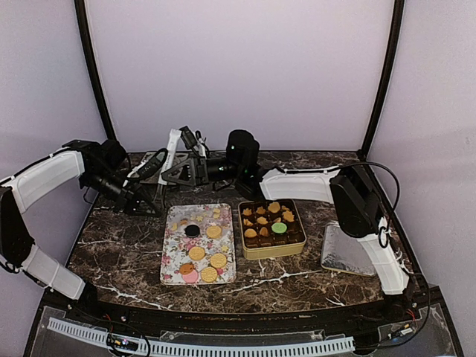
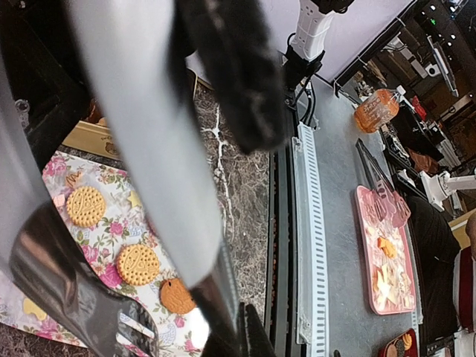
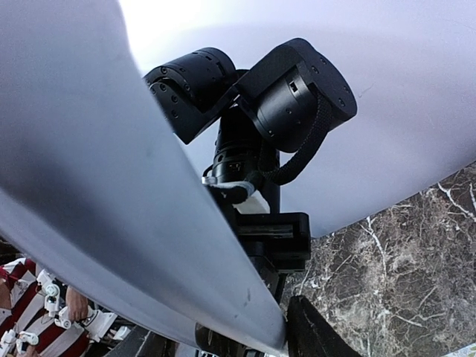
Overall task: Pack the cookies
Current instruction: Pass from the left arm to the right
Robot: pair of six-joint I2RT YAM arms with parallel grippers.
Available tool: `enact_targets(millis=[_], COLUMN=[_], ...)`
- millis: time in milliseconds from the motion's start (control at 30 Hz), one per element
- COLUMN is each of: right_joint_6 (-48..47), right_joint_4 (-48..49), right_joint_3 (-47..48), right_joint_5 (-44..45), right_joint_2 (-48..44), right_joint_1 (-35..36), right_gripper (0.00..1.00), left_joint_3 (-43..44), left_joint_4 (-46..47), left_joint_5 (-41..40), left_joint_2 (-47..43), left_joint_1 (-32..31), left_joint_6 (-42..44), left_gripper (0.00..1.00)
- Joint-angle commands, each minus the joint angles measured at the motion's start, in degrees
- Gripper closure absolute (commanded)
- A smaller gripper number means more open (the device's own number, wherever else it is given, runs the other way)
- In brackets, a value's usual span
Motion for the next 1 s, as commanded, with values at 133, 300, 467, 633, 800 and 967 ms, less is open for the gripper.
enact_targets(millis=[133, 300, 467, 633, 800, 967], right_joint_6=[-5.79, -7.99, -8.80, -11.92, -14.63, -14.36], right_joint_4=[-4.33, -6.38, -7.73, -13.36, -18.53, -16.45], right_joint_3=[0.86, 1.29, 1.34, 3.19, 4.51, 4.57], right_joint_5=[5.40, 6.37, 5.66, 2.55, 0.28, 1.08], right_joint_2=[-5.46, -6.74, -6.75, -5.74, -4.92, -5.50], right_joint_1=[-1.36, -1.95, -1.82, -0.73, 0.05, 0.39], right_gripper=[0.44, 0.36, 0.38, 0.44, 0.45, 0.60], left_joint_3=[-1.86, -1.90, -1.46, -0.87, -0.23, -0.10], left_joint_4=[-0.01, -0.12, -0.47, -1.17, -1.95, -2.54], left_joint_5=[-1.08, -0.98, -0.75, -0.73, -0.96, -0.76], left_joint_2=[-1.61, -1.69, -1.61, -1.52, -1.35, -0.99], left_joint_1=[-0.45, -0.46, -0.46, -0.46, -0.41, -0.47], left_joint_6=[0.89, 0.93, 1.25, 1.69, 2.31, 2.50], left_gripper=[1.00, 1.00, 1.00, 1.00, 1.00, 1.00])
